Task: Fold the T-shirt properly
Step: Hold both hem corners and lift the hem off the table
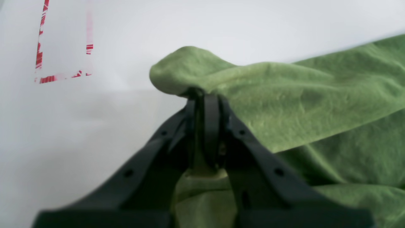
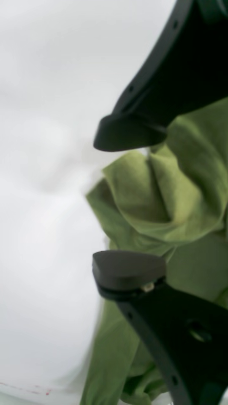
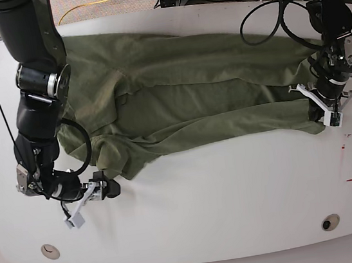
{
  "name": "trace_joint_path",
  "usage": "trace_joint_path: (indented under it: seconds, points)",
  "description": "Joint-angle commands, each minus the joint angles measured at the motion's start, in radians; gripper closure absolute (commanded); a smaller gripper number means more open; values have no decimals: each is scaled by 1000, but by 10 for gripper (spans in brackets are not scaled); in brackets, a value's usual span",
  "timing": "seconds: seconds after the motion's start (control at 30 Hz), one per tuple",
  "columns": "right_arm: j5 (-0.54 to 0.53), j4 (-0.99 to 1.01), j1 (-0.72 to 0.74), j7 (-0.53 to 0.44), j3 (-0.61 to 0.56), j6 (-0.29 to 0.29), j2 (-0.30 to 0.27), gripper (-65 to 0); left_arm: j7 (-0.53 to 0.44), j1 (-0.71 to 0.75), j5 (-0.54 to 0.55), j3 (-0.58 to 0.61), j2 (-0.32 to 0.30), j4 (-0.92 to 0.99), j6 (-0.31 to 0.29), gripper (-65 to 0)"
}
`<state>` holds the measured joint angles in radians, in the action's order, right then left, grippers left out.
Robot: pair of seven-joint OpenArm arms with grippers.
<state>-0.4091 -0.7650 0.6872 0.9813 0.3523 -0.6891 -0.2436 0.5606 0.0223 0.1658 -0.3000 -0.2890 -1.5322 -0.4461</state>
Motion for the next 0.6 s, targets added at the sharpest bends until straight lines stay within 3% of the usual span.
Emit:
trace_joint_path:
  seconds: [0.0,0.27,0.43,0.57]
  points:
    - [-14,-27,21,3,4,-9,-75,-460,-24,-14,8,-6,-17,-17,3,0]
    - [-7,-26,-56,-38,-3,-9,-147,-460,-24,-14,8,-6,-17,-17,3,0]
    - [-15,-44,-91,-35,-3,-9,-136,-460,-24,-14,8,-6,-13,-17,3,0]
    - [-15,-178,-122,21,1,-9,-82,-460,-24,-12,7,-6,-14,-17,3,0]
